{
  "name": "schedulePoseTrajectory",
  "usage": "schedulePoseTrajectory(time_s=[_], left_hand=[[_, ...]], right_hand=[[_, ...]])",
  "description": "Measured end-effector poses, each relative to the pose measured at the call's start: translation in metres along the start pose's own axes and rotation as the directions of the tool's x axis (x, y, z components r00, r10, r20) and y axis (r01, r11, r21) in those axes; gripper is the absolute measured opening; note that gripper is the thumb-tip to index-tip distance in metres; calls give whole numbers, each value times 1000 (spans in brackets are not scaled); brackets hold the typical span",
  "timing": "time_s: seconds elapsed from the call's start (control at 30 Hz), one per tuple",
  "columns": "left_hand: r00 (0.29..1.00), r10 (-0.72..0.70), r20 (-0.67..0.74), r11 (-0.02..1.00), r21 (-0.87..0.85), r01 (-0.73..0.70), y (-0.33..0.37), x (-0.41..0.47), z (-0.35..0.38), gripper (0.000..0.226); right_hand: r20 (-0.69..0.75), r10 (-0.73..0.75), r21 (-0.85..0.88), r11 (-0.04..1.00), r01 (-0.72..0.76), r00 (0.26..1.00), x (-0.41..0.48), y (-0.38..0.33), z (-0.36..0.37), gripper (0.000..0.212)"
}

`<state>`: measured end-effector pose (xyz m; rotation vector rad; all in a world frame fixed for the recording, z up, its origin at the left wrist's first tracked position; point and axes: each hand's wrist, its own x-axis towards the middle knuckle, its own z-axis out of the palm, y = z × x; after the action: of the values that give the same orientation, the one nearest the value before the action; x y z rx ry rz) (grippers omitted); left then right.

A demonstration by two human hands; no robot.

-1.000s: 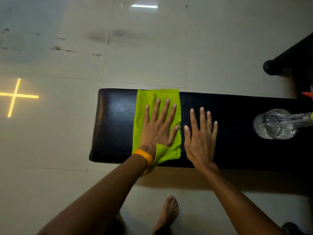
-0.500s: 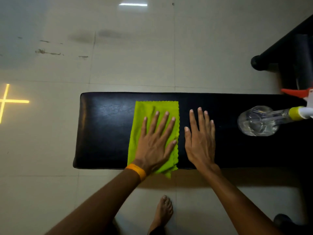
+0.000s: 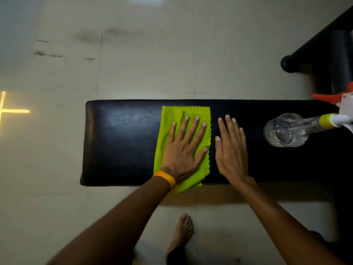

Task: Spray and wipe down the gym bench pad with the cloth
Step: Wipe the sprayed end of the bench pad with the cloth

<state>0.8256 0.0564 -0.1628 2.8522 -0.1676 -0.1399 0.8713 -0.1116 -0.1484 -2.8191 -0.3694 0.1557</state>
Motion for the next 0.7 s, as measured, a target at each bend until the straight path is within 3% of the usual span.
schedulePoseTrajectory(time_s=[0.1, 0.17, 0.27, 0.37, 0.5, 0.6, 0.7], left_hand=[[999, 2, -42, 994, -107, -6, -18, -3, -13, 69], [990, -91, -109, 991, -107, 79, -47, -14, -21, 68], [973, -203, -108, 979, -40, 200, -102, -30, -30, 69], [979, -190, -71, 981, 35, 193, -125, -34, -31, 69], [982, -179, -58, 979, 88, 183, -125, -35, -28, 70], [985, -163, -65, 981, 93, 168, -126, -36, -27, 70], [984, -166, -70, 981, 92, 172, -125, -35, -27, 71]], right_hand=[[-103, 117, 117, 988, -104, 988, -5, -21, -4, 59], [-157, 71, 95, 994, -57, 985, -12, -50, -1, 59], [-65, -71, 64, 995, 75, 995, -15, -100, 19, 62], [59, -102, -60, 993, 106, 993, -9, -127, 40, 67], [56, -91, -120, 988, 97, 994, 15, -90, 37, 67], [-49, 126, -181, 974, -133, 991, 41, -31, 17, 67], [-152, 396, -131, 900, -416, 905, 20, -41, 18, 69]])
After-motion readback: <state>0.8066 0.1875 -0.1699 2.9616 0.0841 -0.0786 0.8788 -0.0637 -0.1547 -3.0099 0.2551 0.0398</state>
